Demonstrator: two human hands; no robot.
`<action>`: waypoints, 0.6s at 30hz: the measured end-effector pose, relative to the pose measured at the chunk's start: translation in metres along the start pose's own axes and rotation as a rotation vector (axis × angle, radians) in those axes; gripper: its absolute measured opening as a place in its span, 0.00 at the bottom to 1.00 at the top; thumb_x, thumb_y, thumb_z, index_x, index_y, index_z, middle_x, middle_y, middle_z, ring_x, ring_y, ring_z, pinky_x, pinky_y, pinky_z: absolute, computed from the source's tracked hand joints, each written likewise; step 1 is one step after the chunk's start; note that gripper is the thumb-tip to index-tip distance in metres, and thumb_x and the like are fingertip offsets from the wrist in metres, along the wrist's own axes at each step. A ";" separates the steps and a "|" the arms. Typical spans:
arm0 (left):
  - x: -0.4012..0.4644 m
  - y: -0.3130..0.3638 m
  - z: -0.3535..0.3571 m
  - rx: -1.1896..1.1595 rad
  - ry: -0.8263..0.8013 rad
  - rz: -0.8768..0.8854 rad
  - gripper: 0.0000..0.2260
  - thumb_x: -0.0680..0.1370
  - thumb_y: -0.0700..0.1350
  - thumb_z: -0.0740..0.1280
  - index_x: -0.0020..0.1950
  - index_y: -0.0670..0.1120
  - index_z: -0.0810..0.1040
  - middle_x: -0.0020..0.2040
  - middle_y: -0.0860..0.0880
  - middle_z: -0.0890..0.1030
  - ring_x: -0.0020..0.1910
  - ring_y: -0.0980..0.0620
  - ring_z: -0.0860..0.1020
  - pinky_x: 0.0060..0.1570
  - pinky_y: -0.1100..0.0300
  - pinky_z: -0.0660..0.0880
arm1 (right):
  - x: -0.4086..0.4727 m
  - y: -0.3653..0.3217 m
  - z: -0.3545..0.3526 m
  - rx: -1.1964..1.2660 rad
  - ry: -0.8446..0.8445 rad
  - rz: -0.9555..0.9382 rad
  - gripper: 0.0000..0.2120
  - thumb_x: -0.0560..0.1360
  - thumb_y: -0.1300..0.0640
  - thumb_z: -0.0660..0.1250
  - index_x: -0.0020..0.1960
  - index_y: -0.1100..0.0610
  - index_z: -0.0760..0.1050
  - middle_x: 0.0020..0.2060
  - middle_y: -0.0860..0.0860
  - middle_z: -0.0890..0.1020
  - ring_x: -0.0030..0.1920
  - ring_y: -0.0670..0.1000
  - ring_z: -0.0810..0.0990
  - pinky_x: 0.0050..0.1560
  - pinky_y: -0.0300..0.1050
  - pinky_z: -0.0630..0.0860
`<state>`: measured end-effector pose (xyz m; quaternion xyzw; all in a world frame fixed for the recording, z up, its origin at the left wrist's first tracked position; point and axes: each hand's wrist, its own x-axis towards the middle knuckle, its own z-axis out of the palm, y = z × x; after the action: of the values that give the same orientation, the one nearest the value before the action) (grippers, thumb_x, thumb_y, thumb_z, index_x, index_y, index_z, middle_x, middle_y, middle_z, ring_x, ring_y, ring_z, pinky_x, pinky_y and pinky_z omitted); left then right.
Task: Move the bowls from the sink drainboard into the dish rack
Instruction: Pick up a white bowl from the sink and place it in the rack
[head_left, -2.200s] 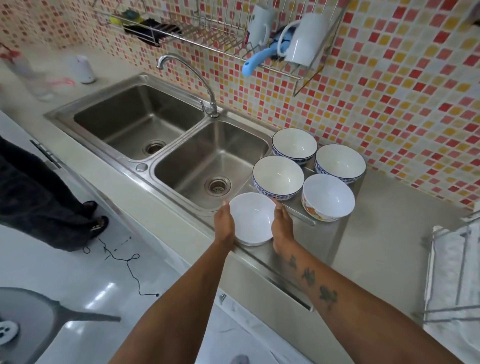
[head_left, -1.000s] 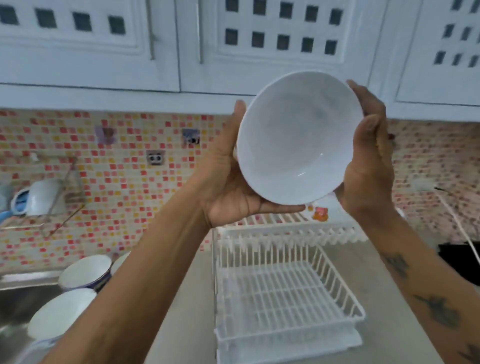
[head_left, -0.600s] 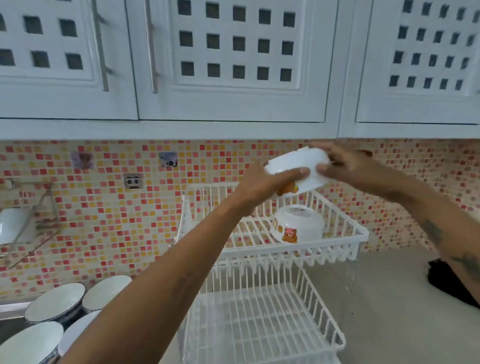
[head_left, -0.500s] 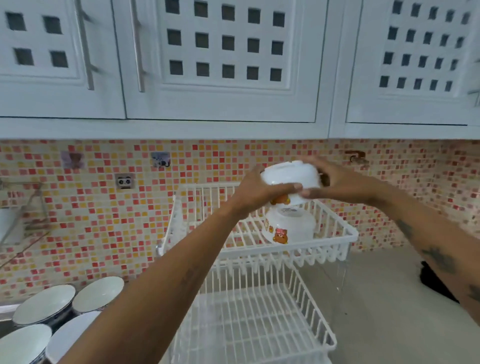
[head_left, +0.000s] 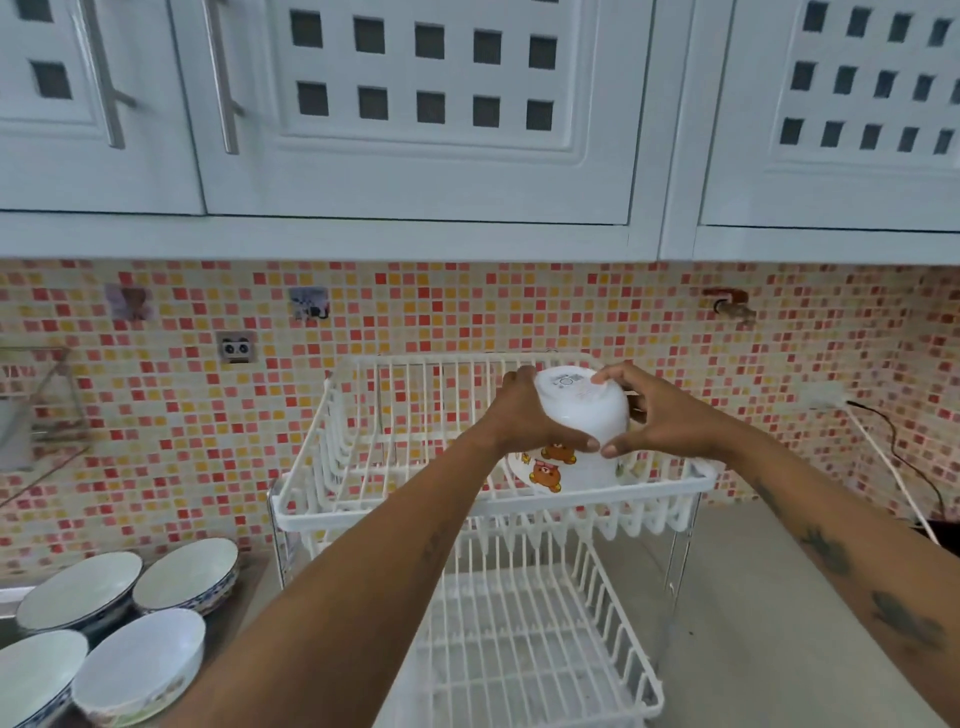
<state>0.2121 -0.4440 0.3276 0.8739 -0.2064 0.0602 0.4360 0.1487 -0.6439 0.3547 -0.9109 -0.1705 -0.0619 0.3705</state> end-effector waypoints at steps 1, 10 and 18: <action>-0.007 0.008 -0.003 0.000 0.004 0.004 0.58 0.42 0.70 0.80 0.68 0.46 0.71 0.61 0.47 0.77 0.60 0.47 0.78 0.52 0.46 0.82 | 0.000 0.000 -0.001 -0.005 -0.007 0.008 0.37 0.63 0.60 0.80 0.65 0.45 0.67 0.67 0.45 0.69 0.64 0.50 0.73 0.63 0.47 0.75; -0.014 0.013 0.000 0.107 -0.068 -0.069 0.51 0.59 0.57 0.83 0.73 0.42 0.63 0.67 0.45 0.69 0.67 0.46 0.71 0.62 0.46 0.76 | 0.002 0.002 0.000 -0.235 -0.064 0.099 0.38 0.66 0.55 0.78 0.69 0.45 0.62 0.67 0.50 0.72 0.65 0.53 0.73 0.66 0.53 0.72; -0.017 0.011 0.000 0.159 -0.115 -0.088 0.49 0.64 0.55 0.82 0.76 0.42 0.59 0.71 0.44 0.66 0.70 0.45 0.69 0.66 0.49 0.74 | 0.005 -0.006 0.005 -0.410 -0.128 0.190 0.37 0.68 0.55 0.76 0.69 0.45 0.59 0.65 0.53 0.74 0.61 0.56 0.75 0.61 0.53 0.74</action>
<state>0.1919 -0.4449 0.3310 0.9160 -0.1870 0.0071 0.3549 0.1515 -0.6352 0.3566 -0.9812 -0.0912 -0.0021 0.1701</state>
